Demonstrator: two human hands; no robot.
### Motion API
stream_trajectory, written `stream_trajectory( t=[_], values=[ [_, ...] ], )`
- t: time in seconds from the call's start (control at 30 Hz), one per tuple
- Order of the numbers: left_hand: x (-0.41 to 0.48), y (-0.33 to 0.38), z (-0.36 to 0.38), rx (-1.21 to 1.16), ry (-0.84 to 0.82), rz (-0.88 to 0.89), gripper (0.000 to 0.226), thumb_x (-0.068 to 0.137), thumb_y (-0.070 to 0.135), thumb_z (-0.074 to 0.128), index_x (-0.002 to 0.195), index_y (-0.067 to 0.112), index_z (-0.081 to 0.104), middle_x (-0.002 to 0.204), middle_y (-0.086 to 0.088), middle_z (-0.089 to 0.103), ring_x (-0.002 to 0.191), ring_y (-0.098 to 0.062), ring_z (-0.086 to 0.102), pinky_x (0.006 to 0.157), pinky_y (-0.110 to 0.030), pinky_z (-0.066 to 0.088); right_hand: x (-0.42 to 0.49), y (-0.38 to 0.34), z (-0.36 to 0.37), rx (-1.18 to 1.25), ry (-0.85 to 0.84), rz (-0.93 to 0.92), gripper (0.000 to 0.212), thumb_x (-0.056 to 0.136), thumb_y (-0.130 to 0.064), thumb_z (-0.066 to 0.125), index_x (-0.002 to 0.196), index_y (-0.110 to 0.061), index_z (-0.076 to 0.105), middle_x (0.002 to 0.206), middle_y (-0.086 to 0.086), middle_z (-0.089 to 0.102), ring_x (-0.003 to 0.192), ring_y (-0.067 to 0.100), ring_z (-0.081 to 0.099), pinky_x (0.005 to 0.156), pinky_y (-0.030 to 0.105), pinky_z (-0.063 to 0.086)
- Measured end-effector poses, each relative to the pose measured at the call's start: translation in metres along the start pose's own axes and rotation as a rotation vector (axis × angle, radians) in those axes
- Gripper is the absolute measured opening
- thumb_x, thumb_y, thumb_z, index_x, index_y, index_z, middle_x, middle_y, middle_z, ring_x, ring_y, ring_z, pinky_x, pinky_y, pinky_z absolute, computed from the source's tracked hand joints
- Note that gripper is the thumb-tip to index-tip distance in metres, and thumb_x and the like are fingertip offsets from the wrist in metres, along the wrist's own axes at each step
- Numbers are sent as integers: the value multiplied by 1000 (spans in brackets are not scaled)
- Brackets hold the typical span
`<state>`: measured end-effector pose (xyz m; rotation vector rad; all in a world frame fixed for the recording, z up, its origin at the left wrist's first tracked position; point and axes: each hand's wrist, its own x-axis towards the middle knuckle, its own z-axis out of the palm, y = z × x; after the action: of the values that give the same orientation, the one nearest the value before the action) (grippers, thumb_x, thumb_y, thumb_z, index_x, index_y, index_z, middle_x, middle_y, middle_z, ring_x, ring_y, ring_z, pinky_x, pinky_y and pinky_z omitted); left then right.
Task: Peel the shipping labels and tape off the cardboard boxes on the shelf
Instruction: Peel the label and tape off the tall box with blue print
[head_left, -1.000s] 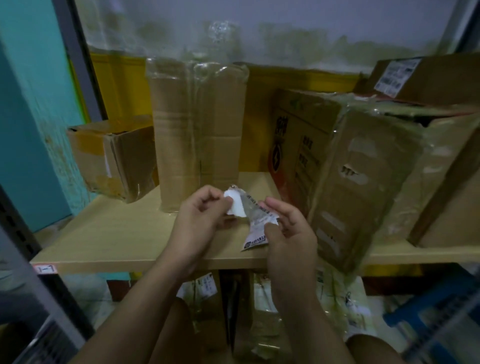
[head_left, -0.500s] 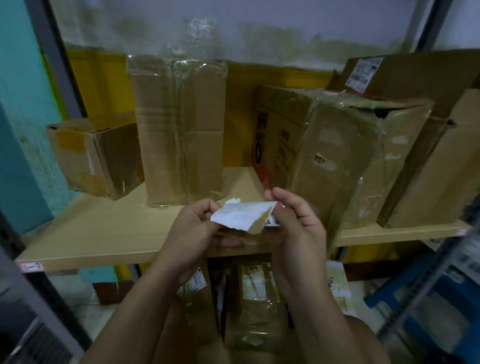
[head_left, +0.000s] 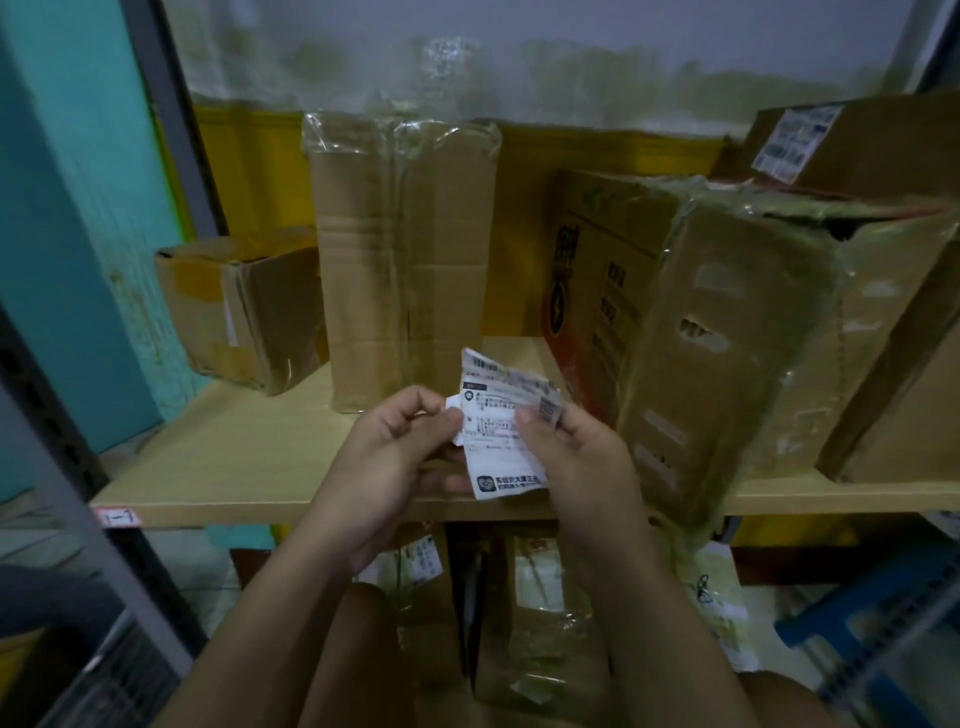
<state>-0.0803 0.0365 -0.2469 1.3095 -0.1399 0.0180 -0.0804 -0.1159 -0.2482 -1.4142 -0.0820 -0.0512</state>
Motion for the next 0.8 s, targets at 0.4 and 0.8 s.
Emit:
stream_trajectory(
  t=[0.4, 0.8],
  values=[
    [11, -1, 13, 215, 102, 21, 11, 81, 18, 71, 71, 15, 69, 84, -19, 74, 75, -26, 72, 60, -28, 56, 20, 12, 1, -116, 330, -211, 14, 91, -22, 65, 88, -29, 53, 90, -4, 71, 71, 2, 70, 54, 24, 57],
    [27, 10, -4, 319, -25, 195, 20, 83, 25, 62, 87, 8, 72, 87, -13, 75, 77, -19, 70, 69, -24, 56, 27, 24, 19, -549, 325, -643, 54, 84, -50, 56, 132, -25, 57, 147, -11, 28, 133, 6, 36, 97, 32, 49]
  ],
)
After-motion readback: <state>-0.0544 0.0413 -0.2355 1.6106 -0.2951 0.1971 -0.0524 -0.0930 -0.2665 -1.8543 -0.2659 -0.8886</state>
